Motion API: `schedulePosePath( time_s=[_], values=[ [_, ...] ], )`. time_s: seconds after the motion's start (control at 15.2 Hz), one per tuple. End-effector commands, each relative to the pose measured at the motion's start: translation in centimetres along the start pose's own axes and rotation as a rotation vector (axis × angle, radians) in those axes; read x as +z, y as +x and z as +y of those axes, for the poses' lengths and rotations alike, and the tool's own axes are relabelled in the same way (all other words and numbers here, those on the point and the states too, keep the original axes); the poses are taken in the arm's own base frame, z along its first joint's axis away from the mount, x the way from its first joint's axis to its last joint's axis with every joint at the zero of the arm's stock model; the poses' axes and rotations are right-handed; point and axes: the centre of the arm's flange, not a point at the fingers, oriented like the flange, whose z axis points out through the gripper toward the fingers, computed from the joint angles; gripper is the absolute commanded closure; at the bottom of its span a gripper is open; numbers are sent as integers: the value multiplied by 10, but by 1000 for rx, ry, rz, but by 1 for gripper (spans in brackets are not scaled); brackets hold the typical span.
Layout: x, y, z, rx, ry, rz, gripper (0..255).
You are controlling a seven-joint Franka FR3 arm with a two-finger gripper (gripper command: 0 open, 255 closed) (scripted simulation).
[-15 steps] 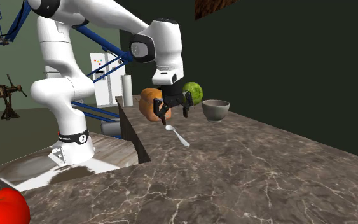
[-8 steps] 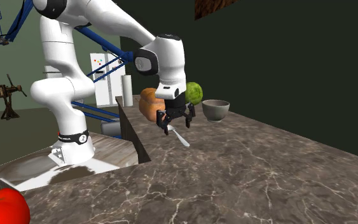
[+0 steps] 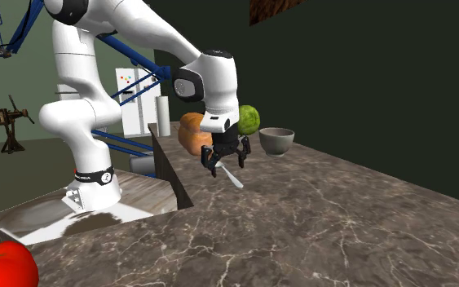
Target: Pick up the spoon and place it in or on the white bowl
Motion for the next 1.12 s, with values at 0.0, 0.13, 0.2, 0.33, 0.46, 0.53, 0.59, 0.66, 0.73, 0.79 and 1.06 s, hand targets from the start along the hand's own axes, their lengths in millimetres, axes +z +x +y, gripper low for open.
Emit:
schedulePosePath(
  time_s=[0.0, 0.13, 0.2, 0.33, 0.46, 0.53, 0.59, 0.66, 0.73, 0.79, 1.06],
  values=[
    [0, 0, 0, 0, 0, 0, 0],
    [0, 0, 0, 0, 0, 0, 255],
    [0, 0, 0, 0, 0, 0, 255],
    [0, 0, -1, 0, 0, 0, 255],
    [0, 0, 0, 0, 0, 0, 255],
    [0, 0, 0, 0, 0, 0, 255],
    [0, 0, 0, 0, 0, 0, 255],
    [0, 0, 0, 0, 0, 0, 255],
    [-5, -1, -1, 0, 0, 0, 255],
    [-10, -1, -2, 0, 0, 0, 255],
    [-31, -4, -5, 0, 0, 0, 255]
  ],
)
